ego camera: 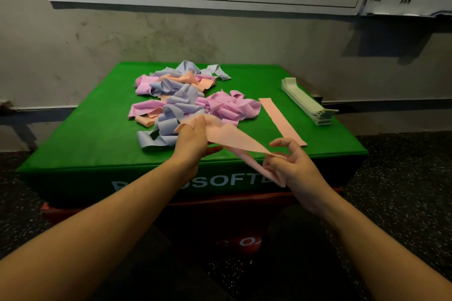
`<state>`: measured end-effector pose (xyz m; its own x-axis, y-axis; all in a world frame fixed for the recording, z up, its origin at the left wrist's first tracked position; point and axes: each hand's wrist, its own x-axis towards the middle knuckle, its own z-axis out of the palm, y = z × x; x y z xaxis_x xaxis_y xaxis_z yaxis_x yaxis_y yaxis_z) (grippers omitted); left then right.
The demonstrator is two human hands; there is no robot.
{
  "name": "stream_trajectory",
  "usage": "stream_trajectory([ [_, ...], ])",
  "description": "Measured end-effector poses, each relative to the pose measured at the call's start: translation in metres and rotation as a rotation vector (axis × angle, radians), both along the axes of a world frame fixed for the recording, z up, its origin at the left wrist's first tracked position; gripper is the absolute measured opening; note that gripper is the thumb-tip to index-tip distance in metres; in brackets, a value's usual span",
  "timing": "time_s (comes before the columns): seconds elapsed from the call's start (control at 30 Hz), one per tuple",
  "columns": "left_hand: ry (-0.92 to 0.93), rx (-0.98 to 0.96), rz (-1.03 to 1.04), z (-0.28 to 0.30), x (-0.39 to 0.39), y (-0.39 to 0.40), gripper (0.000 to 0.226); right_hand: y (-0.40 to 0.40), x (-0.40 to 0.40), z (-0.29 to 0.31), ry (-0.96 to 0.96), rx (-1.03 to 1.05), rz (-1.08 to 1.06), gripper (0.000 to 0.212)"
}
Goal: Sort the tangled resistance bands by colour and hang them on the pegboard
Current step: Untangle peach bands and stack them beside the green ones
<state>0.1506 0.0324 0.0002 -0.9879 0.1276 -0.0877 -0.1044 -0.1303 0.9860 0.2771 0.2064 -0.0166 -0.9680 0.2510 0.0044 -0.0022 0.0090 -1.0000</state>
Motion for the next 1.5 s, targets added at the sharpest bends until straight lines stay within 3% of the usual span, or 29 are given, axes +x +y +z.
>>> stream_trajectory([
  [0.13, -0.032, 0.073, 0.03, 0.0, -0.005, 0.0, 0.015, 0.002, 0.002, 0.003, -0.119, -0.156, 0.164, 0.052],
  [0.23, -0.025, 0.039, 0.06, -0.001, -0.01, 0.0, 0.018, 0.008, 0.005, 0.003, -0.096, -0.358, 0.261, 0.056],
  [0.3, -0.005, 0.037, 0.066, -0.001, -0.013, 0.0, 0.022, 0.01, 0.006, 0.005, -0.113, -0.361, 0.271, 0.057],
  [0.37, -0.012, 0.058, 0.063, -0.001, -0.014, 0.0, 0.021, 0.009, 0.005, 0.003, -0.143, -0.289, 0.216, 0.056],
  [0.5, -0.055, 0.121, 0.065, -0.006, -0.015, 0.001, 0.023, 0.004, 0.0, -0.004, -0.175, -0.04, -0.025, 0.031],
  [0.67, 0.087, -0.052, 0.065, -0.012, -0.006, 0.008, 0.029, 0.001, -0.002, -0.011, -0.016, 0.212, -0.321, 0.021],
  [0.93, 0.17, -0.15, 0.055, -0.025, 0.003, 0.017, 0.025, -0.01, -0.011, -0.008, 0.245, -0.106, -0.442, 0.027],
  [1.03, 0.159, -0.141, 0.091, -0.028, 0.003, 0.017, 0.023, -0.002, -0.012, -0.012, 0.194, 0.018, -0.475, 0.03],
  [1.13, 0.135, -0.114, 0.068, -0.027, 0.0, 0.014, 0.025, 0.006, -0.014, -0.019, 0.073, 0.131, -0.43, 0.026],
  [1.3, 0.011, -0.027, 0.077, -0.017, -0.005, 0.01, 0.025, 0.014, -0.013, -0.015, 0.006, -0.399, -0.177, 0.032],
  [1.4, -0.008, -0.017, 0.078, -0.013, -0.01, 0.009, 0.022, 0.017, -0.006, -0.008, -0.069, -0.505, -0.023, 0.032],
  [1.5, 0.01, -0.036, 0.049, -0.008, -0.014, 0.012, 0.029, 0.018, -0.004, -0.001, -0.164, -0.455, 0.061, 0.039],
])
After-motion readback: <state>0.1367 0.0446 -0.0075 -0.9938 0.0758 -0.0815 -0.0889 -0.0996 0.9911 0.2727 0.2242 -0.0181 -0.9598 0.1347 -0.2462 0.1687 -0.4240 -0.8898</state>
